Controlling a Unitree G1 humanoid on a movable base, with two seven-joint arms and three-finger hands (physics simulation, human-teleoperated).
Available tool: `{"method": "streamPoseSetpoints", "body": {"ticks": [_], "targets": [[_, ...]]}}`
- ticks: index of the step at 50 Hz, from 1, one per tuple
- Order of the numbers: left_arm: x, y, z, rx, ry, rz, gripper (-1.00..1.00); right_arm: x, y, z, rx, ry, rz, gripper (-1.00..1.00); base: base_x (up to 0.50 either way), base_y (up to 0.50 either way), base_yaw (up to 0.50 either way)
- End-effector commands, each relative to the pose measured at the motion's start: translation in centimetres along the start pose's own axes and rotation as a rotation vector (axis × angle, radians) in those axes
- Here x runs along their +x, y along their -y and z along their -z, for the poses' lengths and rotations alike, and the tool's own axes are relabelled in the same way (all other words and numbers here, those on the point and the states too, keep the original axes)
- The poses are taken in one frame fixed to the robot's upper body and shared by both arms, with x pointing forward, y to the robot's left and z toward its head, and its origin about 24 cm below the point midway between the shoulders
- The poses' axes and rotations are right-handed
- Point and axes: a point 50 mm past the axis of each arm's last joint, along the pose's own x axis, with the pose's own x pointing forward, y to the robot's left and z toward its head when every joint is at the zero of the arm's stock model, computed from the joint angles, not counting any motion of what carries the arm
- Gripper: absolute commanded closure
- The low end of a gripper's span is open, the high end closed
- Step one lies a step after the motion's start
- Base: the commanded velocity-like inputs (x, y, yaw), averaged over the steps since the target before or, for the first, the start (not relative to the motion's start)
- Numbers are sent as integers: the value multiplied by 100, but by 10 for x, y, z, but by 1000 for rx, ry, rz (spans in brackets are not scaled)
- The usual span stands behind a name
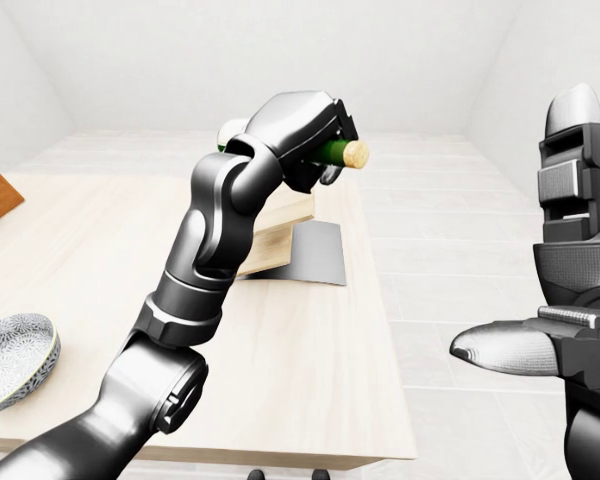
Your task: Put the wine bottle on the wine rack.
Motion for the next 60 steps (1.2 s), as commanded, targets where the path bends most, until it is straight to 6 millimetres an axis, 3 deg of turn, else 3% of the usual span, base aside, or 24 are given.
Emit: {"method": "streamPoseSetpoints", "body": {"ticks": [1,30,60], "targets": [[-1,-1,-2,7,7,-65,100,0,0,0,1,-1,-2,-100,0,0,0],[-2,26,11,2,-52,-18,100,-2,2,1,-10,2,17,-100,0,0,0],[-2,39,14,-40,-68,-6,100,-2,4,-2,-13,8,26,-100,0,0,0]]}}
